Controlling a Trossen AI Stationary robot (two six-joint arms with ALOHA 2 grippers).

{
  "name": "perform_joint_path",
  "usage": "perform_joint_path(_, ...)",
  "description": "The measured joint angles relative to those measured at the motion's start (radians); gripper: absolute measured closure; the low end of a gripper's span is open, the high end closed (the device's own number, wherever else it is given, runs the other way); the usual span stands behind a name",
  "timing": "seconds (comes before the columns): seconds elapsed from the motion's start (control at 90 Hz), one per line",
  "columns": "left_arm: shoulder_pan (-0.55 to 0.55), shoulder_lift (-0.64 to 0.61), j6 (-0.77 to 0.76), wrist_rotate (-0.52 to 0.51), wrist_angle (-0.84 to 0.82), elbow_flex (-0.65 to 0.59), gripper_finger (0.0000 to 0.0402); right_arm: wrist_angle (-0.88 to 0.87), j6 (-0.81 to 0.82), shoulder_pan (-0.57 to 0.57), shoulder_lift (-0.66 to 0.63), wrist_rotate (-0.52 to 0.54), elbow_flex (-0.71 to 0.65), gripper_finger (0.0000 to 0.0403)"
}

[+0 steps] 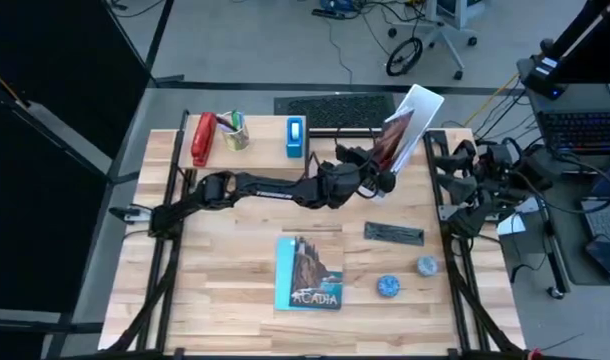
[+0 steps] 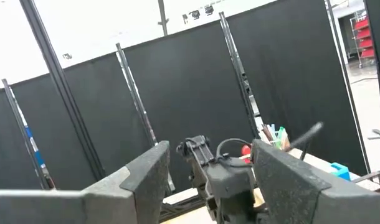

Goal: Stock shelves
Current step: Put the purple/brown book into the white book shelf

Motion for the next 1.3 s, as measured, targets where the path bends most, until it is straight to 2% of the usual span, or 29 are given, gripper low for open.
perform_joint_path(0.367,0.005,0.041,0.026,0.073,0.039,0.002,0.0384,-0.015,0.0,0.0,0.014,0.0,0.0,0.0195)
perform_joint_path(0.978,0.003,0.043,0.026,0.084,-0.012,0.0,0.0384,-0.019,0.0,0.0,0.015,0.002,0.0,0.0195)
perform_joint_path(1.089,0.004,0.043,0.026,0.119,-0.012,0.0,0.0383,-0.019,0.0,0.0,0.015,0.002,0.0,0.0195)
perform_joint_path(1.2,0.003,0.044,0.025,0.148,-0.011,-0.002,0.0369,-0.019,0.0,0.0,0.015,0.002,0.0,0.0195)
perform_joint_path(1.3,0.003,0.045,0.024,0.151,-0.014,-0.002,0.0342,-0.02,-0.007,0.0,0.015,0.002,0.0,0.0195)
